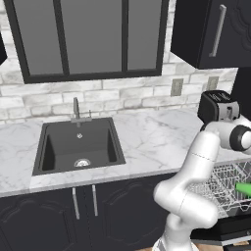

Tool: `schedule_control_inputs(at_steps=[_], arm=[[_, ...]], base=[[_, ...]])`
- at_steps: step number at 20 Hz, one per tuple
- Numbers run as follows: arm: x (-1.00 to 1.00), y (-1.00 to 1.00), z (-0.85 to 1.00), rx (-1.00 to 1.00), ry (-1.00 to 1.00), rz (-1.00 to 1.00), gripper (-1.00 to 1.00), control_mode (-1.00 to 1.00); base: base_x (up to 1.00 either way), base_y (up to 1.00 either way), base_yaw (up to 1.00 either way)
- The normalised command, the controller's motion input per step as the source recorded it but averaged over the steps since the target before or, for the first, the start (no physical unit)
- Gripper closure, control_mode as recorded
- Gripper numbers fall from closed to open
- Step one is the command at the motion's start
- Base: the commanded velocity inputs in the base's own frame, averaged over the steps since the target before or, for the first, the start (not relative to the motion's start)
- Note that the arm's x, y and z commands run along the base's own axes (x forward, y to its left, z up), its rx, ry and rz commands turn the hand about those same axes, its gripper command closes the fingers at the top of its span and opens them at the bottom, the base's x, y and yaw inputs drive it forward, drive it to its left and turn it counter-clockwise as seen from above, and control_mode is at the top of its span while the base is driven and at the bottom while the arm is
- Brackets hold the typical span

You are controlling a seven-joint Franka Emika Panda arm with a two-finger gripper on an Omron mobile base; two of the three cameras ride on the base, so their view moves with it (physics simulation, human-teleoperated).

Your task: Pick up the cup and bowl from the counter, place them in the dishwasher, and close the dishwasher door.

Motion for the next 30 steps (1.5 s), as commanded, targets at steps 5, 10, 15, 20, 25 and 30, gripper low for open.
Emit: schedule_control_inputs(at_steps=[5, 10, 15, 20, 25, 30], arm=[[0.23, -0.17, -0.26, 0.01, 0.00, 0.00, 1.00, -1.00], [0.11, -0.09, -0.52, 0.02, 0.00, 0.00, 1.00, -1.00], [0.00, 0.00, -0.82, 0.00, 0.00, 0.00, 1.00, -1.00], [0.00, 0.00, -0.80, 0.00, 0.00, 0.00, -1.00, -1.00], [-0.24, 0.00, -0.49, 0.00, -0.01, 0.00, -1.00, -1.00], [-0.75, -0.06, -0.13, 0.00, -0.09, 0.00, -1.00, -1.00]], base=[[0.00, 0.00, 0.00], [0.00, 0.00, 0.00], [0.00, 0.00, 0.00], [0.00, 0.00, 0.00], [0.00, 0.00, 0.00], [0.00, 0.00, 0.00]])
